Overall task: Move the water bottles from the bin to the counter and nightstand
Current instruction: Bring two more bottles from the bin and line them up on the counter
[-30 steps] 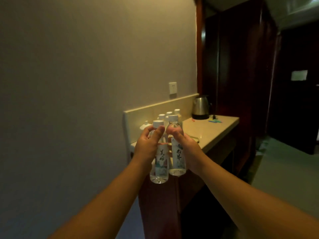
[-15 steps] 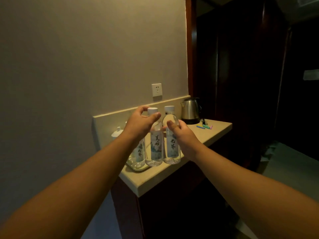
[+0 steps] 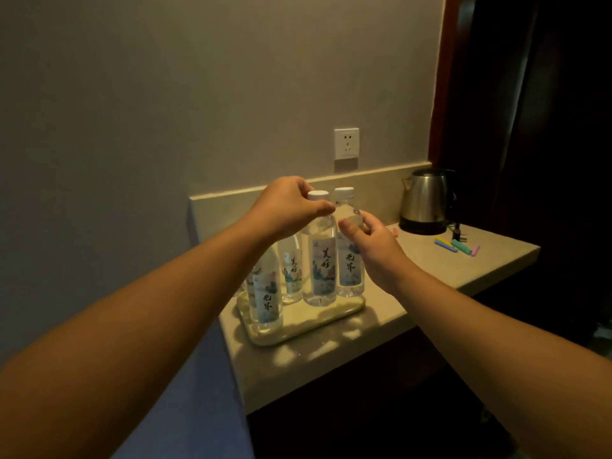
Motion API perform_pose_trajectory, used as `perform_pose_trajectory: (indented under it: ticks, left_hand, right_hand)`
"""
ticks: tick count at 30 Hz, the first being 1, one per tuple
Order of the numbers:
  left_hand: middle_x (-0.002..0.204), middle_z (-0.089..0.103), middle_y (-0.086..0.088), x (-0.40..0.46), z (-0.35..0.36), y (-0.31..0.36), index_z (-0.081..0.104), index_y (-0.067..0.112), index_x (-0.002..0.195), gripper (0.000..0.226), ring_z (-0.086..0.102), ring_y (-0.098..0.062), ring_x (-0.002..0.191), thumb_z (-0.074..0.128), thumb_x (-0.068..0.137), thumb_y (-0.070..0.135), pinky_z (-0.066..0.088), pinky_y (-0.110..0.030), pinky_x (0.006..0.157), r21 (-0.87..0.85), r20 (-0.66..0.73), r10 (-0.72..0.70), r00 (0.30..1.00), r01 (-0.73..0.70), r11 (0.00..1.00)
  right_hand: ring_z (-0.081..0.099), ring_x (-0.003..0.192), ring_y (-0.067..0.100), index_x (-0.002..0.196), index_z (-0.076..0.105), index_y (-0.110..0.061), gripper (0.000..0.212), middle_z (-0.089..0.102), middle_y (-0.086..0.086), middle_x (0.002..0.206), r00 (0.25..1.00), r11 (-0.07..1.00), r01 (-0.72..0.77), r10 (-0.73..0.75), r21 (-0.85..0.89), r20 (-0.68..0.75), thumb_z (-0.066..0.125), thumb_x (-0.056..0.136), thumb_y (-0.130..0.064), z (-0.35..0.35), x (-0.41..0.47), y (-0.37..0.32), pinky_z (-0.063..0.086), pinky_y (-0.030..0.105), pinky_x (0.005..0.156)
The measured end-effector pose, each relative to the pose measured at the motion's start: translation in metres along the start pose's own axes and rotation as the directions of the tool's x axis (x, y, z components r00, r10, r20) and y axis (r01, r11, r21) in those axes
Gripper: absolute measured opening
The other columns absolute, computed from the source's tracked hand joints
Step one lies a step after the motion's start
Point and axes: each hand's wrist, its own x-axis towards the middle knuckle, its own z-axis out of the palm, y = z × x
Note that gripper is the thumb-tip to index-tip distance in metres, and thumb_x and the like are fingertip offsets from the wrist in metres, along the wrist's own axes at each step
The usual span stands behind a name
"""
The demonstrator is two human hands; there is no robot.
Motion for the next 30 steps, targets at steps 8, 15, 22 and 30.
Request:
perform_pose_trajectory:
  ticks: [8, 15, 22, 30]
  left_hand:
    - [0.085, 0.069, 0.004, 0.004, 0.015, -0.021, 0.063, 0.030, 0.081, 0.022, 0.066, -0.017, 0.086, 0.080, 0.079, 0.043, 0.055, -0.050, 0.089, 0.288, -0.077, -0.163, 0.984, 0.178, 0.941]
    - [0.072, 0.060, 0.011, 0.006, 0.024, -0.031, 0.056, 0.033, 0.072, 0.032, 0.055, -0.017, 0.083, 0.065, 0.083, 0.062, 0.029, -0.041, 0.082, 0.624, -0.136, -0.191, 0.972, 0.234, 0.746]
    - [0.115, 0.070, 0.004, 0.010, 0.022, -0.024, 0.067, 0.029, 0.120, 0.048, 0.058, -0.023, 0.112, 0.069, 0.083, 0.059, 0.026, -0.042, 0.088, 0.697, -0.166, -0.224, 0.961, 0.274, 0.663]
    - [0.120, 0.072, 0.003, 0.016, 0.032, -0.030, 0.066, 0.031, 0.124, 0.049, 0.058, -0.024, 0.121, 0.068, 0.084, 0.058, 0.025, -0.052, 0.107, 0.615, -0.240, -0.238, 0.941, 0.337, 0.713]
  right_hand:
    - [0.063, 0.102, 0.003, 0.127, 0.062, -0.031, 0.047, 0.068, -0.013, 0.112, 0.989, 0.995, -0.021, 0.035, -0.096, 0.146, 0.079, 0.083, -0.029, -0.020, 0.029, 0.034, 0.051, 0.019, 0.072]
    - [0.066, 0.087, -0.009, 0.099, 0.065, -0.049, 0.028, 0.069, -0.036, 0.092, 0.964, 0.985, -0.039, 0.082, -0.170, 0.252, 0.080, 0.080, -0.035, -0.020, 0.035, 0.049, 0.052, 0.013, 0.059]
    - [0.066, 0.103, 0.008, 0.122, 0.066, -0.030, 0.047, 0.071, -0.014, 0.108, 0.960, 0.992, -0.046, 0.077, -0.119, 0.268, 0.083, 0.078, -0.025, -0.021, 0.045, 0.051, 0.057, 0.030, 0.081]
    - [0.063, 0.095, 0.003, 0.124, 0.065, -0.028, 0.049, 0.067, -0.019, 0.102, 0.958, 0.991, -0.060, 0.092, -0.122, 0.271, 0.083, 0.079, -0.023, -0.019, 0.052, 0.049, 0.054, 0.028, 0.078]
